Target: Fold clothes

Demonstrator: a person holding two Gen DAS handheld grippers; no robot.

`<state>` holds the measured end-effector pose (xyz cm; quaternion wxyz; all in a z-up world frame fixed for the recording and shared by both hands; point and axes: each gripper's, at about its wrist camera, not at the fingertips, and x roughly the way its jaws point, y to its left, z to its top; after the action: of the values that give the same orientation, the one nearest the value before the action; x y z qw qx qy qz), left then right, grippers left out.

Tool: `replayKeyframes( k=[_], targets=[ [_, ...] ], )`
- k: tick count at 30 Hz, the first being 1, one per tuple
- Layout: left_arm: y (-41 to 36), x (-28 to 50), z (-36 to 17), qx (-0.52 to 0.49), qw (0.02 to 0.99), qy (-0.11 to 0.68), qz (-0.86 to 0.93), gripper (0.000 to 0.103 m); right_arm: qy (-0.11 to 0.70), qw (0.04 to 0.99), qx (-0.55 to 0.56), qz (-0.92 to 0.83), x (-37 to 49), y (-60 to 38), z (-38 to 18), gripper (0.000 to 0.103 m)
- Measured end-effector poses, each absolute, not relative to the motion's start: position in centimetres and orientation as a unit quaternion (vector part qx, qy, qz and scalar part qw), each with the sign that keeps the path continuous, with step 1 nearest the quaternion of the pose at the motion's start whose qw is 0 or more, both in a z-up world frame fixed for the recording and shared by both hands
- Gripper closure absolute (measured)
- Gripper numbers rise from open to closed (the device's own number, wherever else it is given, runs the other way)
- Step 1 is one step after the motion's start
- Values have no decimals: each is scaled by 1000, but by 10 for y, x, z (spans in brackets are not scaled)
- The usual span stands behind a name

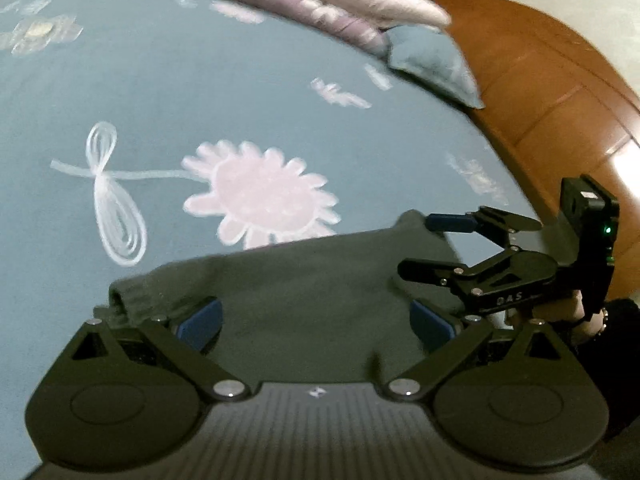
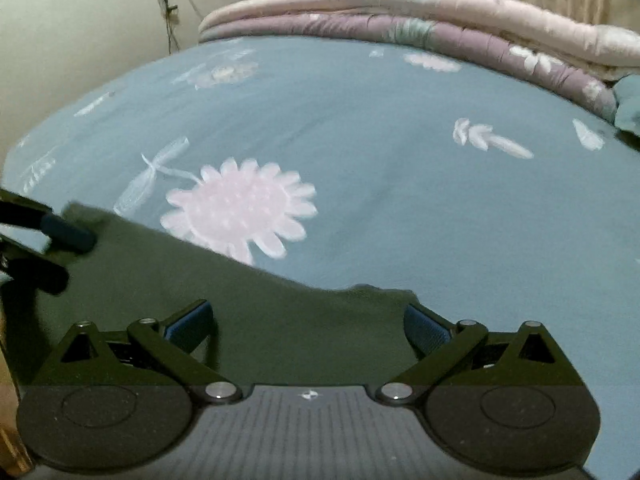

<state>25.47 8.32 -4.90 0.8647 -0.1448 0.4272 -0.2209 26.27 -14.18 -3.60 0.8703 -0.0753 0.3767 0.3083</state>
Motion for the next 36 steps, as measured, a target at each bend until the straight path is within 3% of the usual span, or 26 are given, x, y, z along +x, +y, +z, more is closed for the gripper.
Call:
replayKeyframes(
  k=[8,22,31,36],
  targets=[
    [93,270,-60,-178,854,447,-199,3,412,854,-76,308,262,-119,-52,0],
    [83,258,-24,-130,859,452,-205,3,432,866,-25,252,243,-136,14,0],
    [89,277,-57,-138,847,478,-189,3,473,850,5,232,235,-145,-16,0],
    [79,267,-38,-107,852,477,-190,3,490,847,12,205,231,-153,-32,0]
  ],
)
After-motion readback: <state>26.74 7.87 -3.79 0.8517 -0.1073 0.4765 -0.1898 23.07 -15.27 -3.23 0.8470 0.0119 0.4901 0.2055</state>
